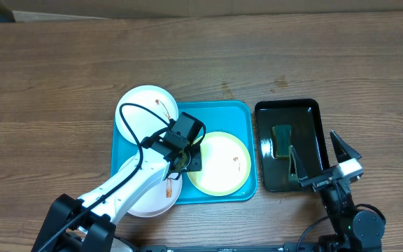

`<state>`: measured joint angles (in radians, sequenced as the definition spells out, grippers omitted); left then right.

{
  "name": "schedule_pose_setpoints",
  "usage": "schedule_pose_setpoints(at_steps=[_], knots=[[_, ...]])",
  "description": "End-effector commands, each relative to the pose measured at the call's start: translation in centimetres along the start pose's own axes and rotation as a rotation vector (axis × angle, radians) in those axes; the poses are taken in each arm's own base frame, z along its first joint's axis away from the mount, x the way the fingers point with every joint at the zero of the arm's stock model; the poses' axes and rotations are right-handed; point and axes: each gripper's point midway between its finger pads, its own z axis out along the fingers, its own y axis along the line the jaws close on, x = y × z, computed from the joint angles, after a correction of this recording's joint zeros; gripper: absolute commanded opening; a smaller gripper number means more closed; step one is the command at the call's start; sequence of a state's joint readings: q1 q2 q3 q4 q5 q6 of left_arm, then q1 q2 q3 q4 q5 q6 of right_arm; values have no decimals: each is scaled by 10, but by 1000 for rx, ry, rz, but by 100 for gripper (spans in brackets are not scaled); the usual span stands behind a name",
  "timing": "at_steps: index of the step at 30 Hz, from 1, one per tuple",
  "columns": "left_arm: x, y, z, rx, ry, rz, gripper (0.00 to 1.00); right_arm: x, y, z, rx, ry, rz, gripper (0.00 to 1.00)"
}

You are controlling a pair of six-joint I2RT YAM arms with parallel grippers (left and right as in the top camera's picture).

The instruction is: Clean dirty plates on tray and stack at the side

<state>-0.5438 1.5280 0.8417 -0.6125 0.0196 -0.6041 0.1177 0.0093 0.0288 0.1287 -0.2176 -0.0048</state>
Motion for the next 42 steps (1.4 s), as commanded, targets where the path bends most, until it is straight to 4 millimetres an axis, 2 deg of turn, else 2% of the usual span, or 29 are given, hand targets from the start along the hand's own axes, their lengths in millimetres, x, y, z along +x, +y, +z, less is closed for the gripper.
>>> schedule_pose_setpoints(at_steps=[1,3,7,10,13,17,20,27,29,32,35,38,42], knots=[[6,-2,2,13,23,4,48,-29,20,-4,-103,-14,132,100],[6,-2,2,13,21,4,47,-43,21,-8,-95,37,164,100],[2,0,3,-5,2,4,33,-58,18,-9,-51,166,202,100],[-1,3,2,-22,-14,4,30,-60,22,-4,-55,317,248,100],[1,3,3,-22,-8,4,30,-52,24,1,-50,495,306,100],[3,6,3,-33,2,4,31,-32,22,8,-21,719,375,100],[3,7,3,-37,-3,4,31,-15,20,11,-6,811,404,100],[-4,20,3,-108,-49,5,33,33,20,-1,39,1049,486,100],[-6,22,4,-120,-60,5,33,46,15,-3,89,1109,509,100],[-13,17,4,-99,-89,15,32,75,-2,-13,218,1239,502,100],[-19,7,4,-57,-107,40,31,99,-3,-14,253,1346,545,100],[-15,2,8,-27,-82,42,30,115,-4,-14,274,1420,568,100],[-8,8,23,-58,-36,41,33,132,-5,-16,295,1486,587,100]])
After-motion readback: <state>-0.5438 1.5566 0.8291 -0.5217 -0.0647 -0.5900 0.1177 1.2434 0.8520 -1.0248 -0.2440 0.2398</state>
